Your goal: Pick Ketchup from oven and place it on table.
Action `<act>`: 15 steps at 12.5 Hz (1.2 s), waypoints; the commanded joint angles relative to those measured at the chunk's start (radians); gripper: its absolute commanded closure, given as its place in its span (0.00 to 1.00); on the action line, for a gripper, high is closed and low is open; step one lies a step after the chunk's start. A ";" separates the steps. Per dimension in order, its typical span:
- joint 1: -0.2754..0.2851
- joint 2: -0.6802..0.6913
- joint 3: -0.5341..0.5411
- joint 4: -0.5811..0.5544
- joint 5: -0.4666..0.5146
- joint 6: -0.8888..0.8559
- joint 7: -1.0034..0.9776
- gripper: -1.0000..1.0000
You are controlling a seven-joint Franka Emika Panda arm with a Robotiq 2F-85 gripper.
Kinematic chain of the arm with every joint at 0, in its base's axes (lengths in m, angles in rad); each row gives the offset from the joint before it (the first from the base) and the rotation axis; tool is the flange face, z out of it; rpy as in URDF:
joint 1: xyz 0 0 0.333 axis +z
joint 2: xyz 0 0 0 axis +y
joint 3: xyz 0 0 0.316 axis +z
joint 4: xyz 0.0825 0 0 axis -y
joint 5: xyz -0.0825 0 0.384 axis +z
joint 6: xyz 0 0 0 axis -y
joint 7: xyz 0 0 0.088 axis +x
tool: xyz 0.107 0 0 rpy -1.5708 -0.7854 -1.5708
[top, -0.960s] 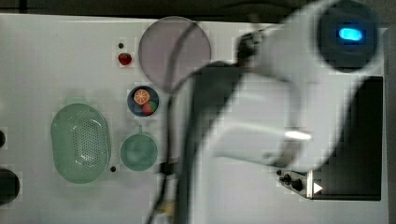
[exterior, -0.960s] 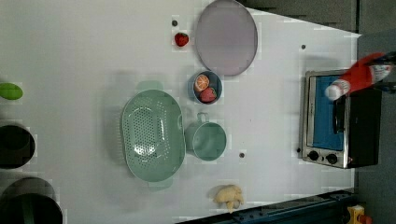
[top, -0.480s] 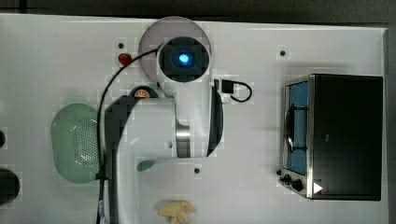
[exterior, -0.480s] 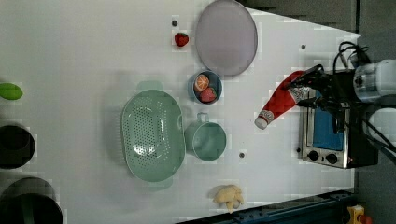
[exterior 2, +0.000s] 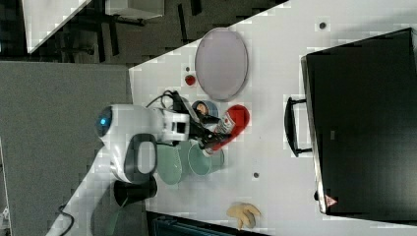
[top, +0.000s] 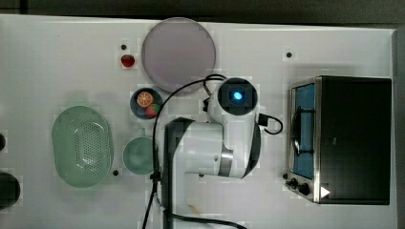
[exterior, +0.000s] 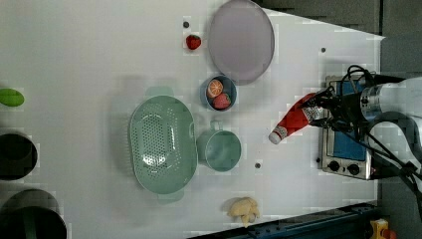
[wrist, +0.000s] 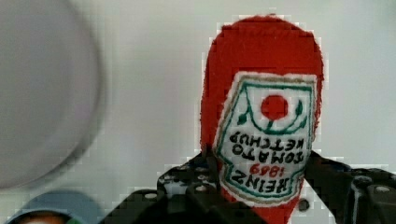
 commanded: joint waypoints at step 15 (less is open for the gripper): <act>0.037 -0.069 0.003 0.195 0.011 -0.059 -0.020 0.00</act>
